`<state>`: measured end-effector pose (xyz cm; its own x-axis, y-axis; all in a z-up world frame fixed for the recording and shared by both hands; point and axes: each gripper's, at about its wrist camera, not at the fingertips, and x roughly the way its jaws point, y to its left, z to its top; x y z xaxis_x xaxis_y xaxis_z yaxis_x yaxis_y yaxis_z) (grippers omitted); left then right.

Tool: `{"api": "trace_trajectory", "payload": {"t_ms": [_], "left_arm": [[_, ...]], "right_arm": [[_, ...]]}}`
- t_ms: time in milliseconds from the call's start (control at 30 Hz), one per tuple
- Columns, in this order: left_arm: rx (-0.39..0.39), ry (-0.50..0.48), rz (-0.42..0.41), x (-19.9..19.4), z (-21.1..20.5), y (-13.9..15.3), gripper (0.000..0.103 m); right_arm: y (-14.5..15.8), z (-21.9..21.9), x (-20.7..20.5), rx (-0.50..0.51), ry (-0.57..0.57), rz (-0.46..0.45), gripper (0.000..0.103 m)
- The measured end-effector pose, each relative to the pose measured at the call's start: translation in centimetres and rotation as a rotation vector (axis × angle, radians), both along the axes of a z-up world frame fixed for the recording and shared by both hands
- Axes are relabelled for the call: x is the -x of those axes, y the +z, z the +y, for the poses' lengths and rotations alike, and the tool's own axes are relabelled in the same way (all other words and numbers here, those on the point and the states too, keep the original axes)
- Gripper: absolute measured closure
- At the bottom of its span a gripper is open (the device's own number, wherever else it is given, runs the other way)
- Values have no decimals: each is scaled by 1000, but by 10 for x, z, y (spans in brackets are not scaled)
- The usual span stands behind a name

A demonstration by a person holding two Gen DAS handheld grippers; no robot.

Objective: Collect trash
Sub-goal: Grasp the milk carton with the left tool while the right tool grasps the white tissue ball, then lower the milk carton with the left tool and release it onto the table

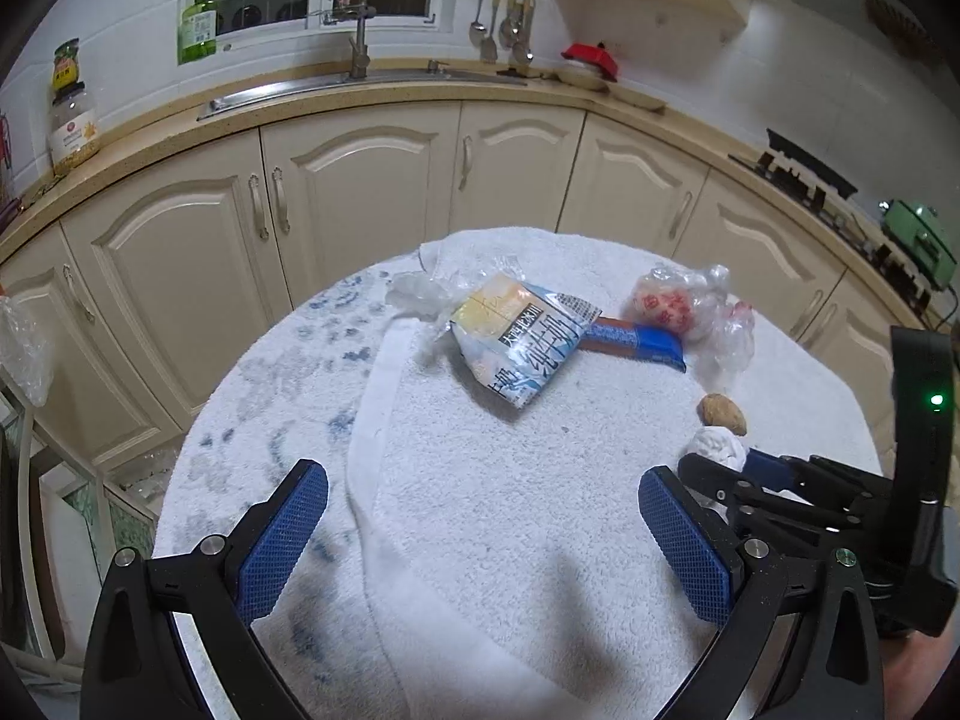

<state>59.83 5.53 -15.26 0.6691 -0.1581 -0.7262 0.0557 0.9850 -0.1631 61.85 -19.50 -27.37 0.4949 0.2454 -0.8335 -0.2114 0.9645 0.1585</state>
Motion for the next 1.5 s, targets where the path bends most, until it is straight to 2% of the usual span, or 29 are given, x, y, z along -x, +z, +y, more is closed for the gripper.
{"api": "trace_trajectory", "payload": {"t_ms": [333, 567, 800, 867, 933, 967, 1200, 1500], "left_arm": [[-58, -13, 10, -67, -23, -15, 1], [-125, -37, 36, -118, -39, -34, 1], [-216, -66, 85, -173, -63, -69, 1], [-199, -82, 95, -184, -65, -76, 5], [-126, -99, 103, -190, -59, -80, 34], [-90, -109, 118, -193, -55, -85, 36], [6, -107, 99, -182, -33, -95, 39], [53, -108, 84, -145, -14, -87, 39]], "right_arm": [[33, -8, -13, -51, 20, -66, 69], [27, -13, -30, -59, 18, -63, 69], [20, -17, -39, -74, 14, -49, 69], [19, -18, -40, -75, 10, -48, 69], [20, -20, -40, -74, 7, -48, 69], [20, -20, -39, -75, 6, -48, 69], [21, -22, -32, -72, -2, -45, 69], [30, -24, -7, -67, -10, -48, 69]]}}
